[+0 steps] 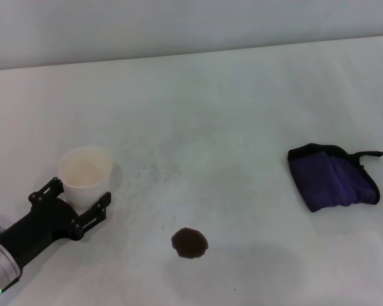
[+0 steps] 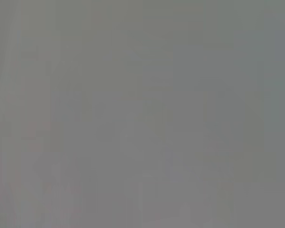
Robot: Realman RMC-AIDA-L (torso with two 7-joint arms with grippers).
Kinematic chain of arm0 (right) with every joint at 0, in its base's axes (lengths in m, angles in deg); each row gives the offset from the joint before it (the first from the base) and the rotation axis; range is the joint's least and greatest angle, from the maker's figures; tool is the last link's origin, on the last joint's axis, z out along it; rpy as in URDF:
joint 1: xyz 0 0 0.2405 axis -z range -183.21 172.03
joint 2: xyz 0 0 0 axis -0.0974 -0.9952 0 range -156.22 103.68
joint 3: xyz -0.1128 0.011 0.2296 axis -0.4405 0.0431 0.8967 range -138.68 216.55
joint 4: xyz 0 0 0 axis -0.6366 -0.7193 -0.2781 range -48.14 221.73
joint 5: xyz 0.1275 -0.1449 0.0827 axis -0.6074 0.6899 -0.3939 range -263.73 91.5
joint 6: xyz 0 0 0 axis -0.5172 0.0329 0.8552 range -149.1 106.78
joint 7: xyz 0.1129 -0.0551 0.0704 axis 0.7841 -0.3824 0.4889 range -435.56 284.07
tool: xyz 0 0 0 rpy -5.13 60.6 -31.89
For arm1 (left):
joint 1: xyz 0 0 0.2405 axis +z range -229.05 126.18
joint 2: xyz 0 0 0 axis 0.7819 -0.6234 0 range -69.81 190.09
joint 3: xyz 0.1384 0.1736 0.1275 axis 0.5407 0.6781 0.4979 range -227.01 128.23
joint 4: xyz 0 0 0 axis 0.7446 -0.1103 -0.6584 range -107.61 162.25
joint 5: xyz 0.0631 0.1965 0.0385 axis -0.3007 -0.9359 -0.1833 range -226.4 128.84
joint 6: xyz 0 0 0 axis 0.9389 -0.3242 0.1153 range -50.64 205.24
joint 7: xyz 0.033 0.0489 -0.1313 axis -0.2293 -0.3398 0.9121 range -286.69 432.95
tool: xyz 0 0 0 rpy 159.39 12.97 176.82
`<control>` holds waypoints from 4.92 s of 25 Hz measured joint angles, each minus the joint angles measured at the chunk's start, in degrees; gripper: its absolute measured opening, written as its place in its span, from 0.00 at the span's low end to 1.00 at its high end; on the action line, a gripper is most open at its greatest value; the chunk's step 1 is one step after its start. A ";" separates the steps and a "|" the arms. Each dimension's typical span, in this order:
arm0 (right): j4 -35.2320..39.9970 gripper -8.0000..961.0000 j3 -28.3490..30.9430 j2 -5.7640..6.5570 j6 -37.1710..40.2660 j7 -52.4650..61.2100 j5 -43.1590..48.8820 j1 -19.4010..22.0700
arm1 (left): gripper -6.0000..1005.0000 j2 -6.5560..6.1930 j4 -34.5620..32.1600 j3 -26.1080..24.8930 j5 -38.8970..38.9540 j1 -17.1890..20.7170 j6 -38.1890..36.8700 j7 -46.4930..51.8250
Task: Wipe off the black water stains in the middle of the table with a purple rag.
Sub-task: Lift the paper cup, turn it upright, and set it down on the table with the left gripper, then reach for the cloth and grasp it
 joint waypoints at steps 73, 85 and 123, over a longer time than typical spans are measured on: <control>73.03 0.79 -49.25 -0.57 -8.18 159.59 106.69 -18.94 | 0.89 -1.95 -12.93 -3.88 30.41 13.62 17.72 -6.60; 65.55 0.79 -61.14 -0.82 -4.61 167.75 106.76 -18.75 | 0.89 -1.67 -13.19 -5.34 30.17 14.15 16.17 -6.60; 63.35 0.12 -63.10 -1.06 -5.31 168.57 108.54 -20.81 | 0.89 -2.19 -14.07 -5.82 30.64 11.51 13.69 -6.59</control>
